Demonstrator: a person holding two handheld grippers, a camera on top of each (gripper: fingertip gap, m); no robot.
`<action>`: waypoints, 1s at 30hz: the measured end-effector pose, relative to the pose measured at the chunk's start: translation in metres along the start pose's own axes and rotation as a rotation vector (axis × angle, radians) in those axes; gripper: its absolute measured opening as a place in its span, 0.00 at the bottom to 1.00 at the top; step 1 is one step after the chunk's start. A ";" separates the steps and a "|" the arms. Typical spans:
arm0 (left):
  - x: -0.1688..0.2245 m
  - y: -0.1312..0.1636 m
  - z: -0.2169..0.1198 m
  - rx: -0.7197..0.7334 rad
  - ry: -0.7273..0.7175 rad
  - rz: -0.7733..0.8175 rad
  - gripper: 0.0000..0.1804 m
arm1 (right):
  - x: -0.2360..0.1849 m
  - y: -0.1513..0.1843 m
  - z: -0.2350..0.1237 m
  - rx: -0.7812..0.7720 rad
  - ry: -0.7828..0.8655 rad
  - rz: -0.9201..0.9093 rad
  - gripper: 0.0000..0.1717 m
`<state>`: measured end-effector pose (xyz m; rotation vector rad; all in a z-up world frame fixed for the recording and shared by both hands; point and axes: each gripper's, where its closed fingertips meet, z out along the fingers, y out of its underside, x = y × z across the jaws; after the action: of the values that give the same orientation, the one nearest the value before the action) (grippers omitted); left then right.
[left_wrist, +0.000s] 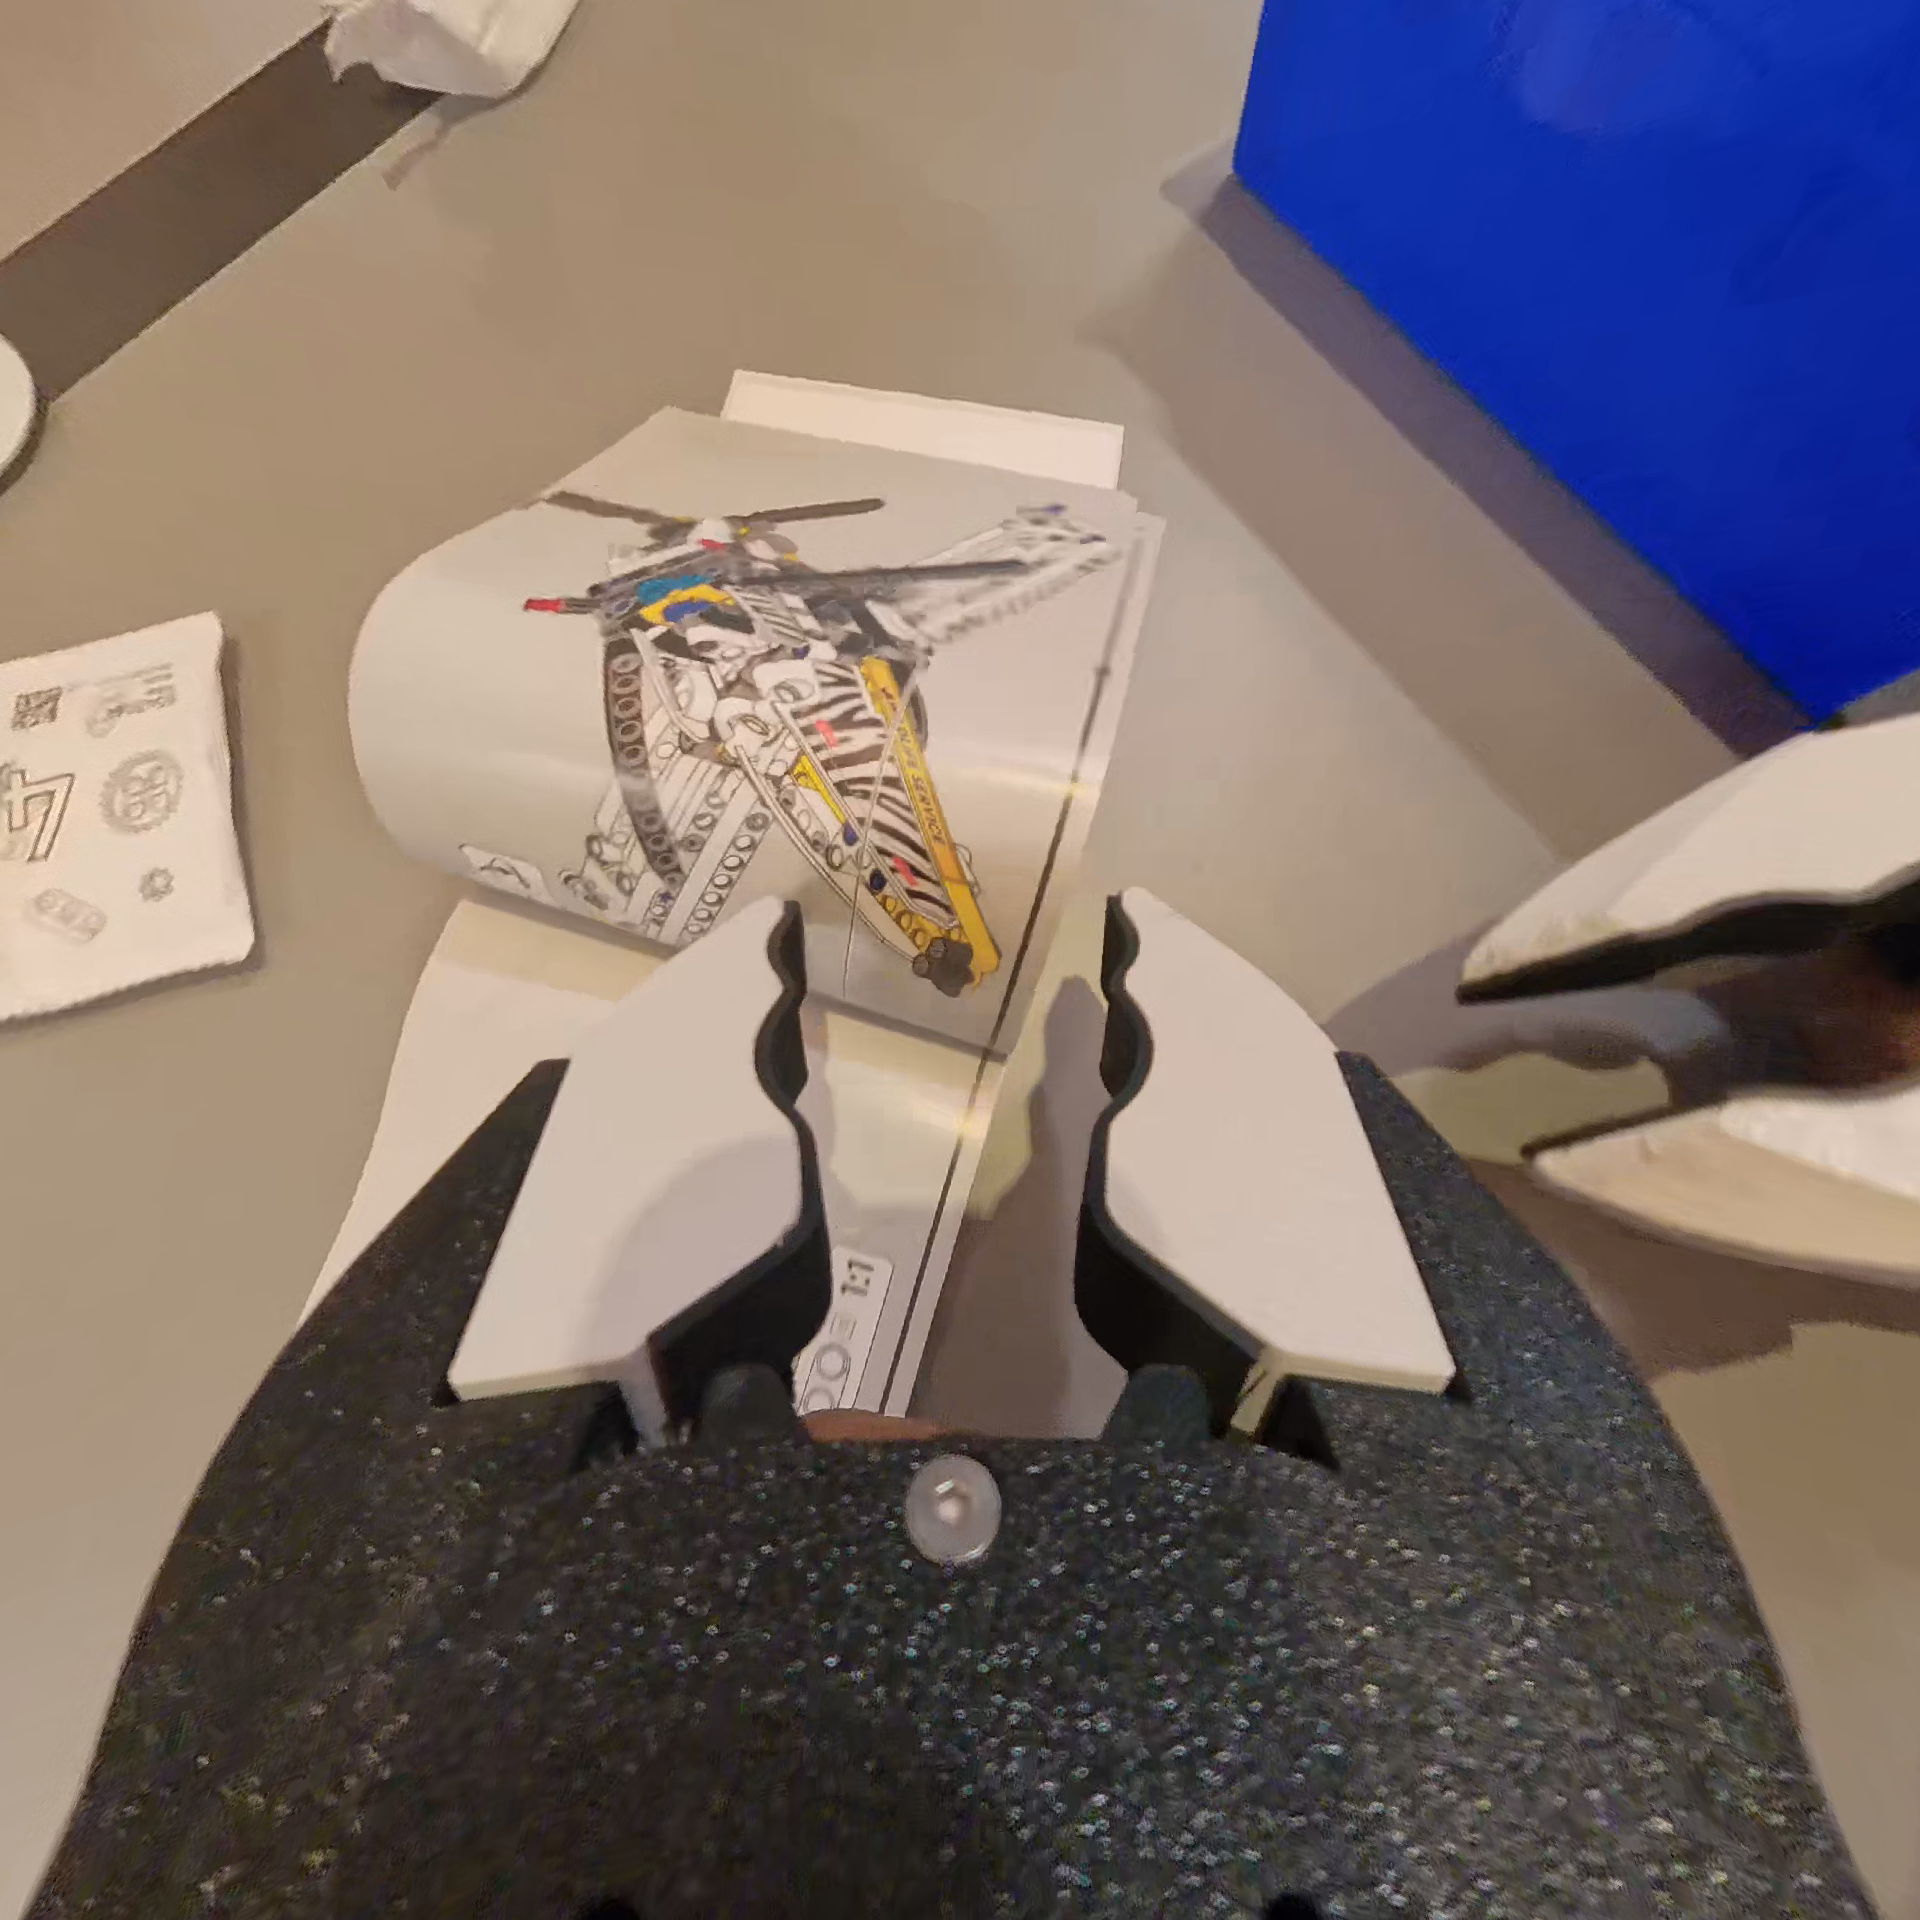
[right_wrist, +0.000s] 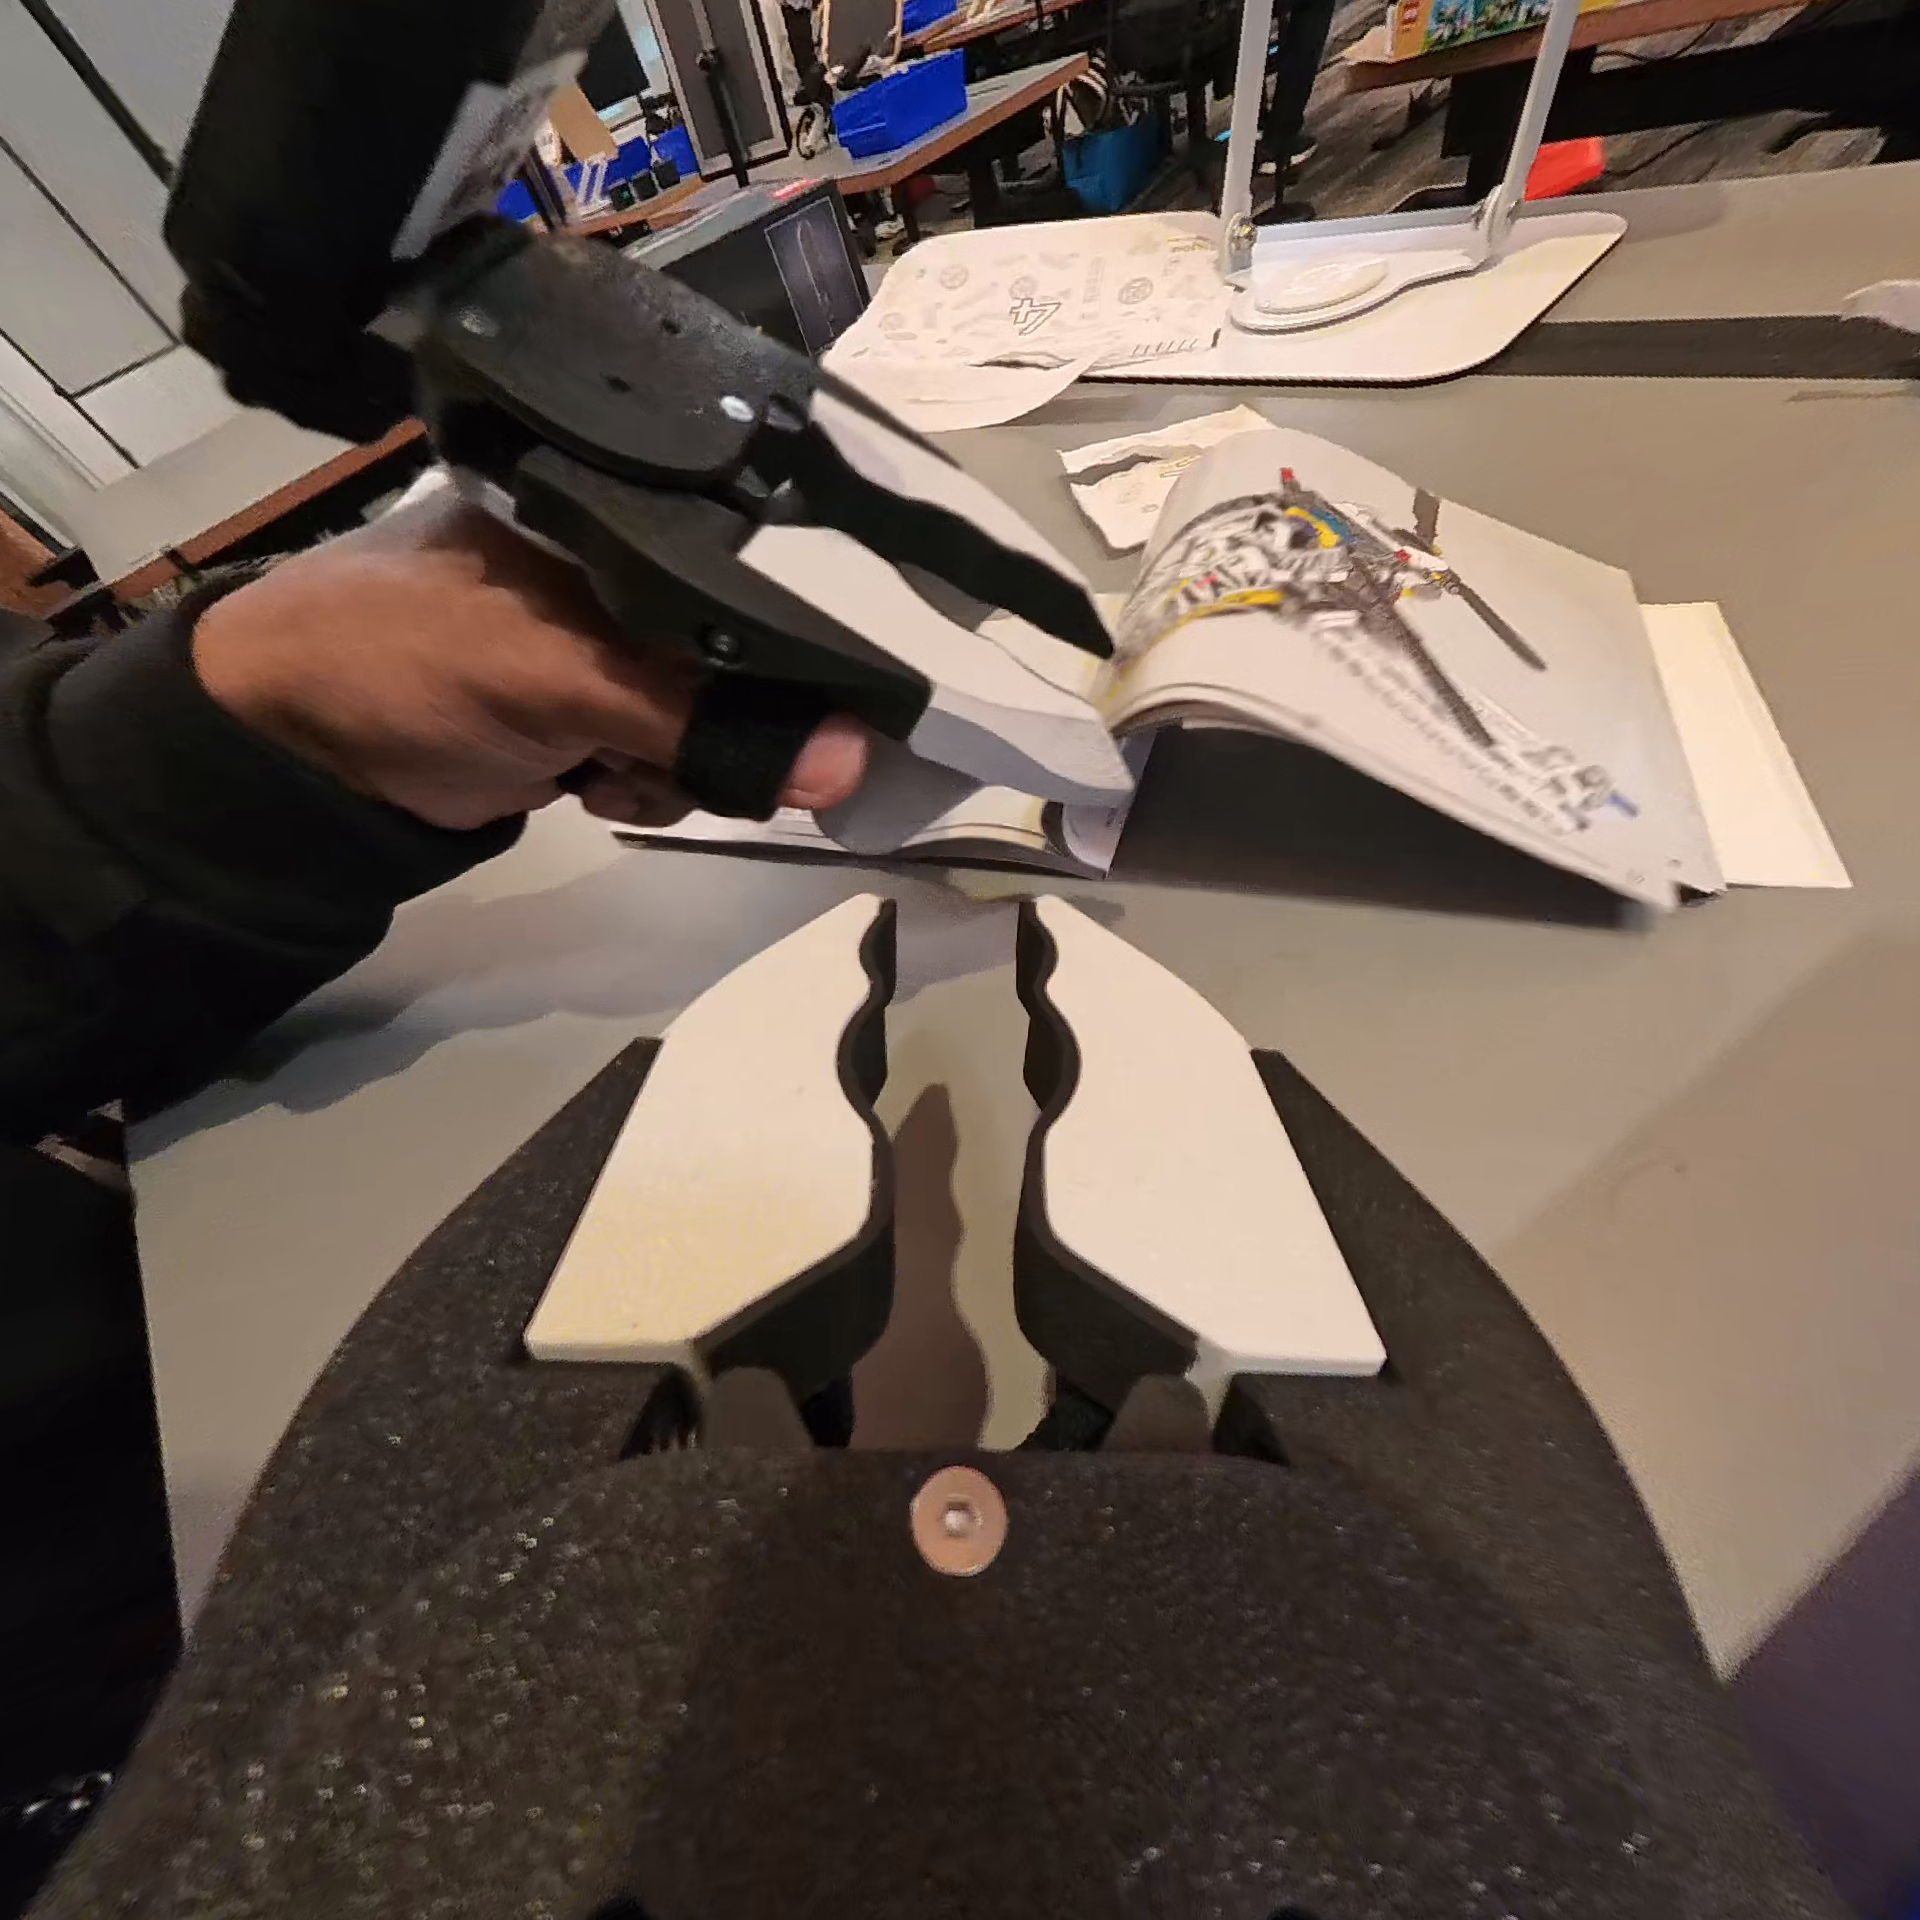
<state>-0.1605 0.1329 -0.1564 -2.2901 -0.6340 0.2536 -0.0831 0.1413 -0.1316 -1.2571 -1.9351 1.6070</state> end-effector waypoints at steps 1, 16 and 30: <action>0.001 -0.003 0.002 -0.002 -0.009 0.012 0.31 | 0.000 0.001 -0.001 -0.001 0.003 -0.001 0.13; 0.003 -0.013 -0.006 0.090 -0.043 0.020 0.31 | 0.000 0.003 -0.002 0.002 0.005 0.004 0.13; -0.001 0.010 -0.028 0.253 -0.095 0.012 0.31 | -0.005 0.002 0.005 0.003 -0.022 -0.019 0.13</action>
<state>-0.1474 0.1097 -0.1436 -2.0491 -0.5997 0.4258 -0.0830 0.1343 -0.1335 -1.2212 -1.9508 1.6206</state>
